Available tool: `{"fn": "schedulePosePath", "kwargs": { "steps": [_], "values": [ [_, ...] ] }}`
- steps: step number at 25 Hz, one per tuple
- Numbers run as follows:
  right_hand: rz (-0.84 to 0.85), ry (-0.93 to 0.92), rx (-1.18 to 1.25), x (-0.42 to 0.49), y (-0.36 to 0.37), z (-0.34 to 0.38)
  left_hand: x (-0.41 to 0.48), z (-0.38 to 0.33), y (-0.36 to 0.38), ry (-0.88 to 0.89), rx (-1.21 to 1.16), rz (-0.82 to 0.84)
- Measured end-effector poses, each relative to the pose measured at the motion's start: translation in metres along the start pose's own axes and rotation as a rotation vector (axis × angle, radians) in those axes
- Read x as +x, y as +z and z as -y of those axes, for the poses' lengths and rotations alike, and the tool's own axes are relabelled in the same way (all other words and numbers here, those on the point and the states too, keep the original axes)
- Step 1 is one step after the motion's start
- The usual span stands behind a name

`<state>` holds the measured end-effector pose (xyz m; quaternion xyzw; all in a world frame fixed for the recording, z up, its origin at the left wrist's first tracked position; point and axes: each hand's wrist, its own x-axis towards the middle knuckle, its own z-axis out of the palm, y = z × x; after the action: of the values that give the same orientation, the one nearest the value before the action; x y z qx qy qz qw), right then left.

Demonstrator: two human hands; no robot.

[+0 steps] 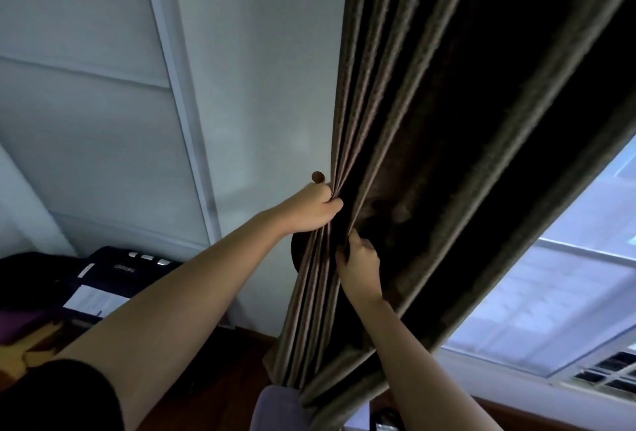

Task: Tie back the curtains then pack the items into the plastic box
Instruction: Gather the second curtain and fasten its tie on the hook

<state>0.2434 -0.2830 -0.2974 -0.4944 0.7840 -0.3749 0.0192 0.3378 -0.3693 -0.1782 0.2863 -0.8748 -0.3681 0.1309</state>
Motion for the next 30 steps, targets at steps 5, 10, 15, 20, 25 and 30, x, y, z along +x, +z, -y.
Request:
{"fn": "schedulePosePath", "kwargs": {
  "steps": [5,10,15,20,25,30],
  "values": [
    [-0.003,-0.011,-0.012,-0.003,-0.001,0.003,0.000,-0.008,0.005,-0.006,-0.010,0.027],
    [0.139,0.008,0.029,-0.004,-0.005,0.011,0.003,-0.011,0.021,0.094,0.192,-0.092],
    [-0.885,0.154,-0.012,-0.031,-0.050,-0.009,0.003,-0.002,0.026,0.072,0.226,-0.245],
    [-0.455,0.509,0.223,0.006,-0.092,-0.036,-0.019,-0.010,0.028,0.141,0.153,-0.178],
    [0.093,0.259,0.016,0.037,-0.070,-0.027,-0.011,-0.010,0.025,0.074,0.103,-0.207],
    [0.210,0.066,0.132,0.004,-0.032,-0.029,0.004,-0.005,0.022,-0.007,0.067,-0.158]
  ]
}}
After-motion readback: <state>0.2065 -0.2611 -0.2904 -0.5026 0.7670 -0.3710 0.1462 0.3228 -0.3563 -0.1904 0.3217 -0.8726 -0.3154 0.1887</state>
